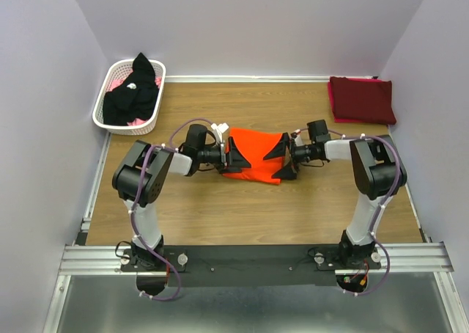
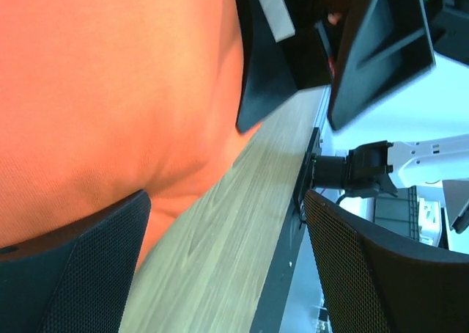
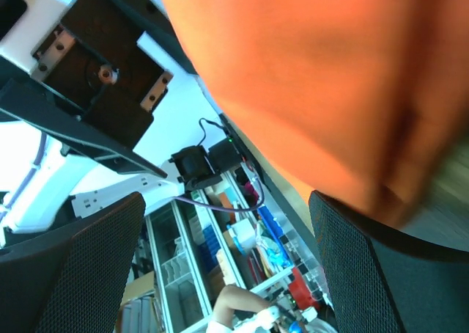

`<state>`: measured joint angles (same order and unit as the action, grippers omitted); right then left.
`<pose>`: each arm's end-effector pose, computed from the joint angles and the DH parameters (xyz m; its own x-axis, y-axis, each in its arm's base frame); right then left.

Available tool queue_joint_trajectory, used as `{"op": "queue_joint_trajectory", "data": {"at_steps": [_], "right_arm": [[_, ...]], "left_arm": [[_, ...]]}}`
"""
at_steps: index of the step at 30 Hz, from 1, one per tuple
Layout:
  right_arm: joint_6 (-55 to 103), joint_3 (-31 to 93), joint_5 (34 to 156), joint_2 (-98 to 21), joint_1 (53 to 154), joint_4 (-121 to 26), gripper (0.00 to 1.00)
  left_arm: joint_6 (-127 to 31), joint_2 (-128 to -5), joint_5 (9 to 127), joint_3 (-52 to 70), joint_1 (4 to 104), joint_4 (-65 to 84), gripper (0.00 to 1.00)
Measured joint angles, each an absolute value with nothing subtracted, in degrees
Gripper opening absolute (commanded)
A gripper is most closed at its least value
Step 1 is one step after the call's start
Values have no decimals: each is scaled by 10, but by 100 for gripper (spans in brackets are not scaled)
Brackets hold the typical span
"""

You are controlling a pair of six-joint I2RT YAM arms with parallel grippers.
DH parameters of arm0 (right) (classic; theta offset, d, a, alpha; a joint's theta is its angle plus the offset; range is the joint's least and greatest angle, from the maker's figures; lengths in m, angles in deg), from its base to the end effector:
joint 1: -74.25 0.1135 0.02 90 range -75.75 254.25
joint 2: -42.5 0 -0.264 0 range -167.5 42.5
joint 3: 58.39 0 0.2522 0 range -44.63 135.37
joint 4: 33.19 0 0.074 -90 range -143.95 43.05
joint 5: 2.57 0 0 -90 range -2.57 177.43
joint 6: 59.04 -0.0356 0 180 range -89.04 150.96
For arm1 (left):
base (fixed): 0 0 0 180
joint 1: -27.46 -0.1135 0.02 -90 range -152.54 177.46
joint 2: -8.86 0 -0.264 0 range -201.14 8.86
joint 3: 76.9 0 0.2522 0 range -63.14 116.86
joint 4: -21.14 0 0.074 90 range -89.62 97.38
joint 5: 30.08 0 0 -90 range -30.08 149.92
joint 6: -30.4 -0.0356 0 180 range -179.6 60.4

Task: Fold and stack the t-shirts
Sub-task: Smooth out wrinkles on the folded tshirt

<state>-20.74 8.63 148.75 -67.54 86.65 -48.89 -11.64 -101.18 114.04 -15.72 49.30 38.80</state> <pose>0.3275 0.1040 0.1116 -0.9473 0.1773 0.2666 0.3154 0.3739 0.8722 0.3211 -0.1598 0.1224 -0.9617 -0.0835 -0.2611 0.2197 0.3348 -0.9163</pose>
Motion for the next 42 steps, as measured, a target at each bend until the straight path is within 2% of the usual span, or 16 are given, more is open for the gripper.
{"op": "queue_joint_trajectory", "data": {"at_steps": [6, 10, 14, 17, 22, 29, 32, 34, 42], "right_arm": [[-156, 165, 1509, -671, 856, -568, 100], [-125, 292, 1519, -671, 856, -573, 100], [-101, 353, 1516, -689, 853, -569, 100], [-84, 374, 1509, -734, 848, -569, 100], [-61, 375, 1483, -809, 827, -579, 100], [-45, 411, 1470, -854, 802, -591, 100], [-38, 430, 1467, -862, 799, -590, 100], [-32, 442, 1465, -869, 799, -591, 100], [-19, 501, 1458, -878, 799, -595, 100]], "left_arm": [[-115, -944, 1140, -172, 493, 366, 94], [-114, -942, 1141, -90, 487, 358, 94], [-107, -992, 1141, 32, 473, 372, 94], [-101, -1043, 1134, 93, 468, 388, 90], [-77, -1136, 1121, 126, 462, 413, 88], [-34, -1222, 1105, 126, 438, 432, 87], [-32, -1221, 1096, 125, 426, 438, 89], [-38, -1215, 1091, 121, 421, 439, 96], [-197, -1084, 1041, 120, 415, 324, 97]]}}
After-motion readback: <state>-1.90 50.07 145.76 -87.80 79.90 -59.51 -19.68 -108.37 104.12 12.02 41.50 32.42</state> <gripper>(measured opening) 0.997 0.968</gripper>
